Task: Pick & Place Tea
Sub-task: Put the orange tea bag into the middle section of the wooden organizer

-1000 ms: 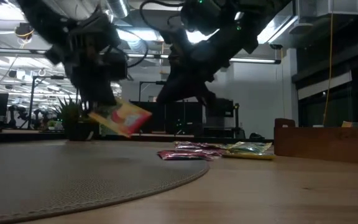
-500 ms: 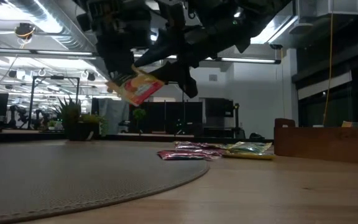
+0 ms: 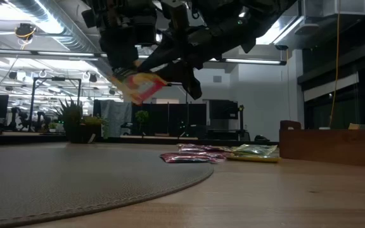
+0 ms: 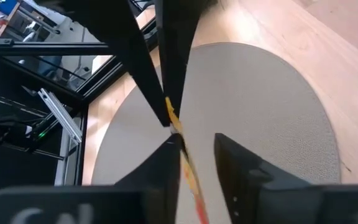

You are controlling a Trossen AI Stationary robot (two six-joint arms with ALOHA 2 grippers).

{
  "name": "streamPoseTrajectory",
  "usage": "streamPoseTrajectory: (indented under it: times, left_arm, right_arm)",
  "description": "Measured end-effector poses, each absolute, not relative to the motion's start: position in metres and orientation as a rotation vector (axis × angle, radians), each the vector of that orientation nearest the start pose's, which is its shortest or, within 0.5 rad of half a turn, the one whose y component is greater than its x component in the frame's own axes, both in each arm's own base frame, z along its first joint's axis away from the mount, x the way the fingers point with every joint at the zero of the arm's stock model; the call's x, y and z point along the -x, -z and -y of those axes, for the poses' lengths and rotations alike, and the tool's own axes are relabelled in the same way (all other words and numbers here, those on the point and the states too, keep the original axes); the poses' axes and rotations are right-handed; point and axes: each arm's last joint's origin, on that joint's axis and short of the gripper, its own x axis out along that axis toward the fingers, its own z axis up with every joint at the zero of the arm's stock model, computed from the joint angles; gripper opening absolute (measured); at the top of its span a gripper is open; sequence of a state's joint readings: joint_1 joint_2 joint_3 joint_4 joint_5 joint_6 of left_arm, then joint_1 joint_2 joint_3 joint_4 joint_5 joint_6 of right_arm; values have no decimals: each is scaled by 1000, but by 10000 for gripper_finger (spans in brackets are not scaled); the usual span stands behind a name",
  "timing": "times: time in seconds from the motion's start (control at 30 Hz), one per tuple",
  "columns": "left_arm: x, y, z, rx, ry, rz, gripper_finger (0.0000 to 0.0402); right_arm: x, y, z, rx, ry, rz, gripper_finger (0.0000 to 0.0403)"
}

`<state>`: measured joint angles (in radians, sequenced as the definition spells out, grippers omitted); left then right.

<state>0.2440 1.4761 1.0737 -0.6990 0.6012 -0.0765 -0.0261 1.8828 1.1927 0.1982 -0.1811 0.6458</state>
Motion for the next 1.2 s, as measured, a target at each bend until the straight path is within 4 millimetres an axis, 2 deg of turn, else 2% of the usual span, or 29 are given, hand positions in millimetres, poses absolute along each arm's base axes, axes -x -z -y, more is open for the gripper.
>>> streamPoseTrajectory:
  times: [0.27,0.53,0.73,0.87,1.0,1.2]
  left_arm:
    - [-281,-244,-53,510,283,-1025,2]
    - [-279,-244,-57,492,230,-1030,29]
    - [-262,-253,-65,521,214,-1002,72]
    - [-247,-261,-66,498,176,-915,90]
    - [-234,-262,-63,523,138,-753,97]
    - [-211,-248,-56,621,53,-492,98]
  right_arm:
    - [-413,-200,5,-663,-27,-523,8]
    - [-413,-200,4,-697,-28,-533,4]
    - [-411,-197,-10,-740,-65,-573,4]
    - [-411,-197,-21,-745,-73,-581,3]
    - [-411,-197,-28,-748,-45,-581,3]
    - [-410,-196,-30,-749,6,-576,3]
